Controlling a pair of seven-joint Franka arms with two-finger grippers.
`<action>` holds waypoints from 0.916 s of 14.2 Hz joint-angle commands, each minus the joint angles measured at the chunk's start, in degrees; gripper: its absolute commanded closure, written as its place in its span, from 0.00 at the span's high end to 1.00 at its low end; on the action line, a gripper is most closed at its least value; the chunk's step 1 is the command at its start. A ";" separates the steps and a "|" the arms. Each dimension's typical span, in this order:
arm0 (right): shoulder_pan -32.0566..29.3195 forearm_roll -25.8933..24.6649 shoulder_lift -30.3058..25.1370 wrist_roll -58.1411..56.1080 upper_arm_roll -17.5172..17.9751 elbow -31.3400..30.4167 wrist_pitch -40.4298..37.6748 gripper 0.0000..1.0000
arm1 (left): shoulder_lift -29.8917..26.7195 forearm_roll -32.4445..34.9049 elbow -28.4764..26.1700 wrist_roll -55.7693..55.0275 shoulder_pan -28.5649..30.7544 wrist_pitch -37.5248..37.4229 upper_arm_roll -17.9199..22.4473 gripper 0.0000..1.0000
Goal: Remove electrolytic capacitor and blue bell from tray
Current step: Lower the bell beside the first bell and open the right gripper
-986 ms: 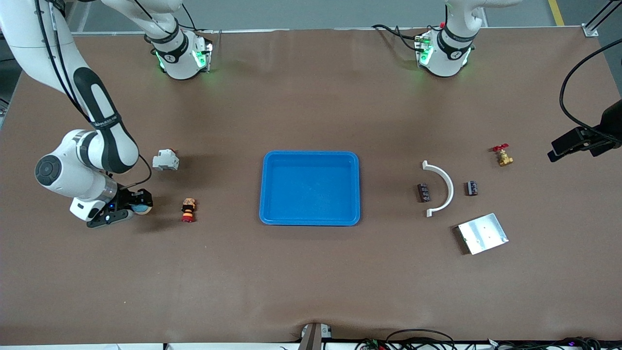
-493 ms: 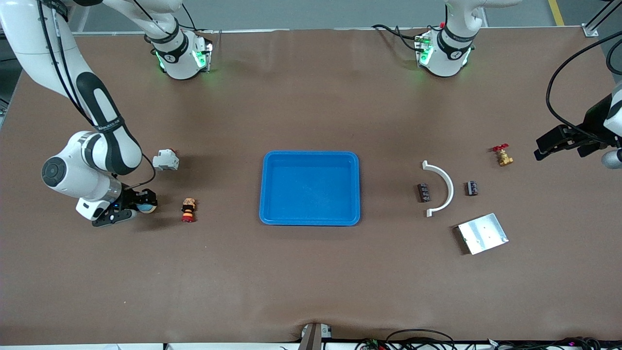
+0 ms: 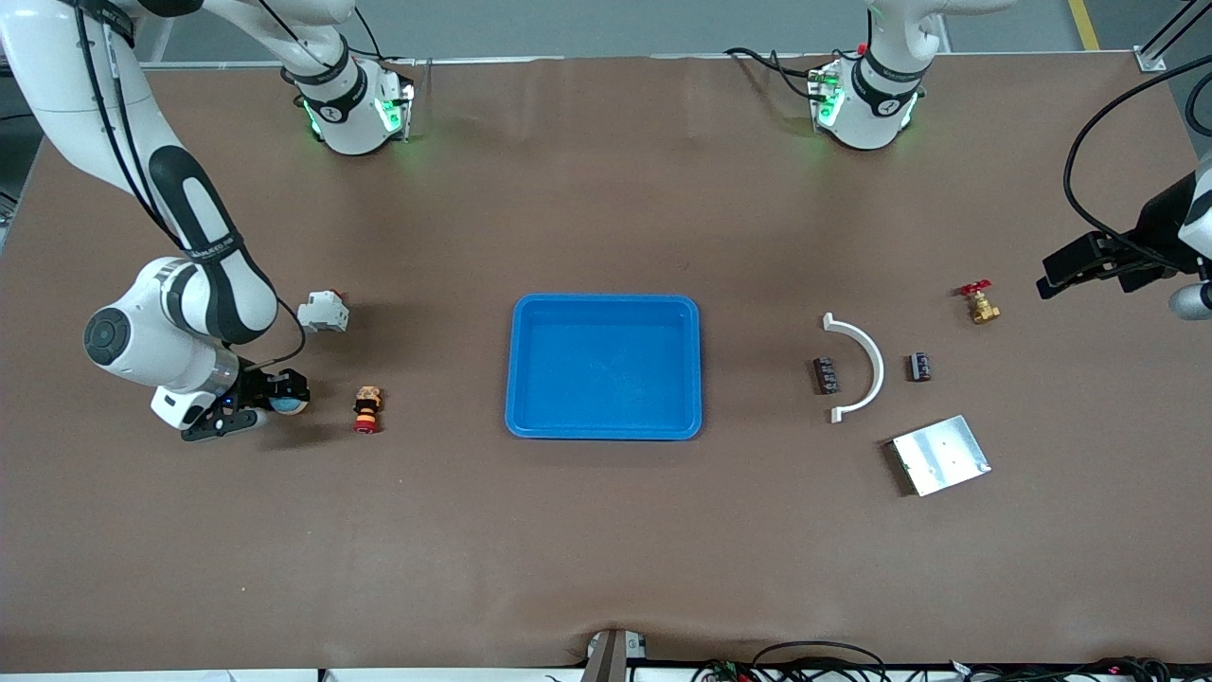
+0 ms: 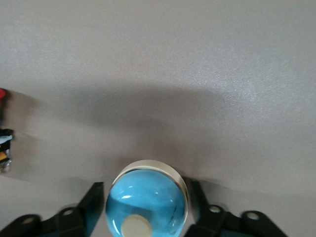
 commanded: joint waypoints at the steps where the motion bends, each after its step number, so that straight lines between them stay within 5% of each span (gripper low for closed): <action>1: -1.10 1.72 1.35 -1.12 0.95 1.09 0.60 1.00 | -0.58 -0.73 0.57 0.70 0.22 -1.54 0.01 1.00; 13: -0.49 1.64 -1.63 -0.59 0.87 1.71 -2.20 1.00 | -0.93 -0.73 0.31 0.88 0.58 -2.59 0.19 1.00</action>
